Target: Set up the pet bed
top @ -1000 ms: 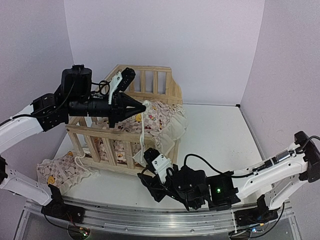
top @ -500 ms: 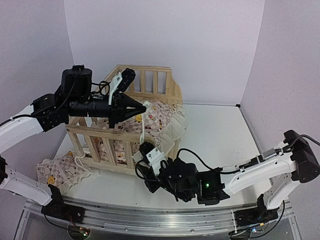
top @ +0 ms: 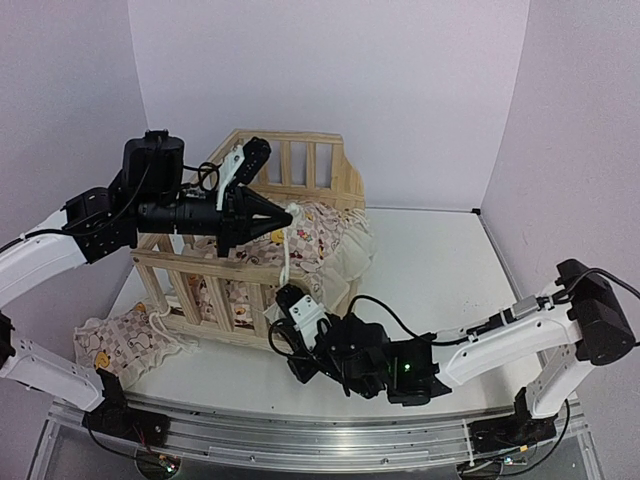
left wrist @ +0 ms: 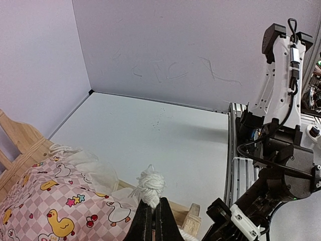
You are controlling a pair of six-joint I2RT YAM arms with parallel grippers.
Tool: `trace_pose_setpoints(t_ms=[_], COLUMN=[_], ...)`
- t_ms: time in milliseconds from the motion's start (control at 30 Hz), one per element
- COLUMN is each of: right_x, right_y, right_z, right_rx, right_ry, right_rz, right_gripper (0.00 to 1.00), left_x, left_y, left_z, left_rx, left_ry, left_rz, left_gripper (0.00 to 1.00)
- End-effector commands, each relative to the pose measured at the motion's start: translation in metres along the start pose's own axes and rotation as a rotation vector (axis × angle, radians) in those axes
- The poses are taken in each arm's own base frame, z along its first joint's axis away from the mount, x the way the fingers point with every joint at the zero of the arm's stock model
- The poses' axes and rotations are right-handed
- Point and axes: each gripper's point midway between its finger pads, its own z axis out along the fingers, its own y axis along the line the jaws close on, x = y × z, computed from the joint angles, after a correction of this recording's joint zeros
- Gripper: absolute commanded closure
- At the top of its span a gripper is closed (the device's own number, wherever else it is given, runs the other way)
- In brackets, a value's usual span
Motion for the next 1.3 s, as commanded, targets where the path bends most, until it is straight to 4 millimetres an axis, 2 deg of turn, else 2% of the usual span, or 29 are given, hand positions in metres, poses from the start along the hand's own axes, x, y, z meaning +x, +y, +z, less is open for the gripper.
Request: trace_pose_setpoints(t_ms=[0,133,200,300,433,567,733,800,867,933,1033,1133,1200,1267], right_x=[-0.032,-0.050,-0.067,-0.075,-0.080,-0.087,-0.100,-0.106,-0.110,-0.113,-0.116,-0.120,-0.123,-0.124], right_y=[0.008,0.019,0.021,0.015,0.000,-0.011,-0.020,-0.022,-0.024,-0.027,-0.029,-0.033,-0.041,-0.048], right_z=[-0.022,-0.051,-0.066,-0.079,-0.083,-0.077,-0.071,-0.073,-0.074,-0.075,-0.073,-0.068,-0.066,-0.064], right_rx=[-0.112,-0.244,-0.285,-0.310,-0.313,-0.281,-0.215,-0.209,-0.205,-0.199,-0.183,-0.156,-0.122,-0.093], right_ry=[-0.016,0.067,0.085,0.118,0.138,0.144,0.141,0.125,0.114,0.106,0.097,0.091,0.084,0.079], right_rz=[0.066,0.060,0.057,0.056,0.101,0.115,0.046,0.023,0.007,-0.007,-0.041,-0.067,-0.076,-0.096], right_gripper=[1.00,1.00,1.00,1.00,1.00,1.00,1.00,1.00,1.00,1.00,1.00,1.00,1.00,1.00], left_x=[-0.004,0.002,0.008,0.028,0.065,0.094,0.117,0.120,0.113,0.097,0.060,0.035,0.040,0.048], left_y=[-0.018,-0.047,-0.060,-0.075,-0.089,-0.097,-0.102,-0.099,-0.090,-0.081,-0.061,-0.025,-0.012,-0.008], left_z=[-0.022,-0.043,-0.052,-0.058,-0.054,-0.052,-0.066,-0.070,-0.067,-0.061,-0.043,-0.021,-0.010,-0.005], left_rx=[0.072,0.201,0.262,0.338,0.440,0.529,0.629,0.645,0.603,0.539,0.384,0.163,0.104,0.084], left_ry=[-0.026,-0.043,-0.033,0.000,0.078,0.153,0.238,0.279,0.288,0.254,0.170,0.159,0.223,0.290], left_rz=[0.050,0.111,0.133,0.152,0.173,0.260,0.491,0.558,0.595,0.628,0.591,0.363,0.150,0.002], left_gripper=[1.00,1.00,1.00,1.00,1.00,0.86,0.52,0.45,0.43,0.45,0.57,0.77,0.76,0.75])
